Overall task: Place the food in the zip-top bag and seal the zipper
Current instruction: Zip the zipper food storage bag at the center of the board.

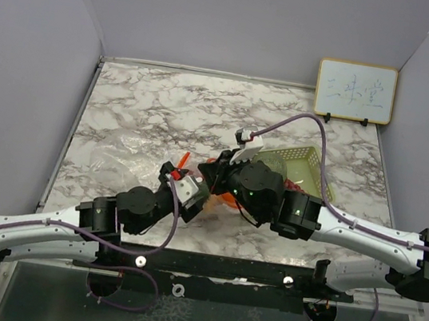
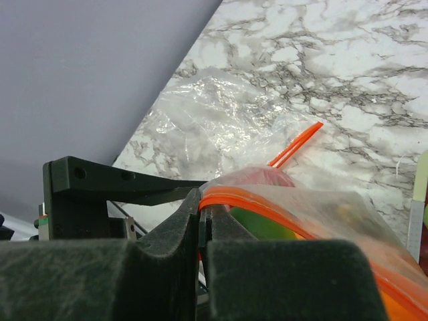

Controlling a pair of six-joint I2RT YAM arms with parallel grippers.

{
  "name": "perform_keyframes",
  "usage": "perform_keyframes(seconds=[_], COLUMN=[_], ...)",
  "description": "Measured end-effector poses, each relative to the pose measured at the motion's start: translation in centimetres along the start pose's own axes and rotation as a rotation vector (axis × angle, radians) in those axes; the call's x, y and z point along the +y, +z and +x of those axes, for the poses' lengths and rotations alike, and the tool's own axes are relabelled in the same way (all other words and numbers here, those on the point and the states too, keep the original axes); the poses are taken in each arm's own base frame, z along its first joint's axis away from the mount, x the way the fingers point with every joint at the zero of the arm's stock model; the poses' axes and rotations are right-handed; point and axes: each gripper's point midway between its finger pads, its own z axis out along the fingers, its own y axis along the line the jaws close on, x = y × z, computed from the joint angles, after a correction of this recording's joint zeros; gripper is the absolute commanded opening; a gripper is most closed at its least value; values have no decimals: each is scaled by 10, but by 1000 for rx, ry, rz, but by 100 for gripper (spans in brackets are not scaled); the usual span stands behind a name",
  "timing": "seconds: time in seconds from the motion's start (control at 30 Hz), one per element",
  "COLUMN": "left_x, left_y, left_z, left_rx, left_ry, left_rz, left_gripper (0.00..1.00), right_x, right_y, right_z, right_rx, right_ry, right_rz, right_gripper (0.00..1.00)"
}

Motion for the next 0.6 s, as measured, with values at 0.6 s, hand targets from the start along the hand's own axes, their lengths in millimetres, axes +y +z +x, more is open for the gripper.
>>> perform_keyframes(seconds=[0.6], left_x=[-9], left_y=[-6], left_z=[-30], left_rx=[-206], left_ry=[170], left_rz=[104], left_gripper=[61], right_x=[-1], right_y=[-20], right_z=[-5], right_rx=[32], right_ry=[-34], right_rz=[-42], right_gripper=[2])
